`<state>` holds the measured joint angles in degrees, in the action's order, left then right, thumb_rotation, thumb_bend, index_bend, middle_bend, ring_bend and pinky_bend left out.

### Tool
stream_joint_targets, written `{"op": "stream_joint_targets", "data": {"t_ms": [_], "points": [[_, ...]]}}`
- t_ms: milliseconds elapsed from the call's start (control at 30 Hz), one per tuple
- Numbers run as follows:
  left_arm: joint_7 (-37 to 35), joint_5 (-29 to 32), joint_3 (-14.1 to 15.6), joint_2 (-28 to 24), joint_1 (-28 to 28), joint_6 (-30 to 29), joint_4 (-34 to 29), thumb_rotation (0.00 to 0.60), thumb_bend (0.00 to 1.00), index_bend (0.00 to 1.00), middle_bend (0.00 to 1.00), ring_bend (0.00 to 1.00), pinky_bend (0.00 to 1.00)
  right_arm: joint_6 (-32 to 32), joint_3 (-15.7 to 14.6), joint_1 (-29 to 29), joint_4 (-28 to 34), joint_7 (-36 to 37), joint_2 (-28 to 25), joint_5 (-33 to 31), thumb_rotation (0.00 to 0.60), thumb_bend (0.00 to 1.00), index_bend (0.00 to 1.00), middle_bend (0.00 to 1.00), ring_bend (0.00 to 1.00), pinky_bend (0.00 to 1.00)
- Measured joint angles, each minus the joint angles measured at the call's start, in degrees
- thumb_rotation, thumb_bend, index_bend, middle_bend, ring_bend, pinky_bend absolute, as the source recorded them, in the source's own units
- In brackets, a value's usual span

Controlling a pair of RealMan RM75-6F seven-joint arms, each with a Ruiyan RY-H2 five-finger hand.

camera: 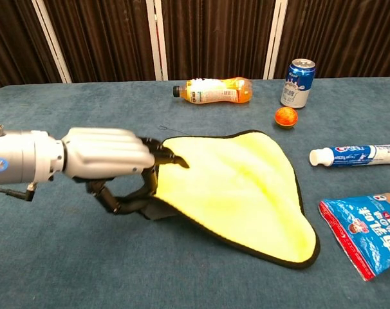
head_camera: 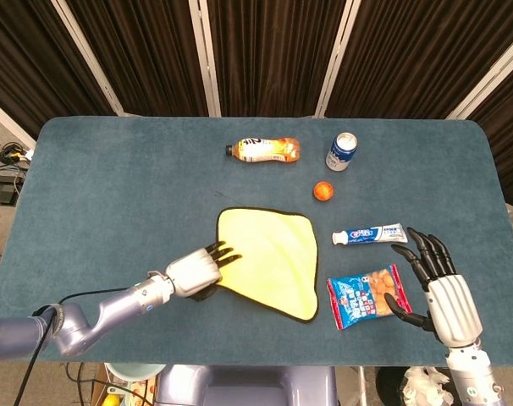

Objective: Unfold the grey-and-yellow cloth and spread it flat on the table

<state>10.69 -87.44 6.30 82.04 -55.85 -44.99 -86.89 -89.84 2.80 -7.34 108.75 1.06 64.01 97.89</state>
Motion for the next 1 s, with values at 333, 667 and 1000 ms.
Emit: {"op": "stream_joint_targets", "data": {"t_ms": [333,667,1000], "points": [[-2.6,-1.58,1.02,3.29,0.02,3.36,3.01,0.6,0.37,0.47,0.0,0.0,0.05,0.73,0.35,-0.19,-0.71,0.77,0.17,-1.24,0.6,0.32,0.17,0.0,0.0,0.0],[-5.22,-5.33,1.44,4.76,-0.45,3.22,3.3,0.548,0.08,0.0,0.0,0.0,0.05,-0.23,0.4,0.35,-0.86,1.97,-0.84,-1.06,0.6,0.32,0.17,0.0,0.0,0.0],[-4.14,-6.98,0.96,-1.14,0.72,-1.5,-0.98,0.44,0.0,0.0,0.0,0.0,0.05,-1.43,0.28,0.88,-0.2,2.27,-1.54,0.28,0.6,0.32,0.17,0.0,0.0,0.0]]}}
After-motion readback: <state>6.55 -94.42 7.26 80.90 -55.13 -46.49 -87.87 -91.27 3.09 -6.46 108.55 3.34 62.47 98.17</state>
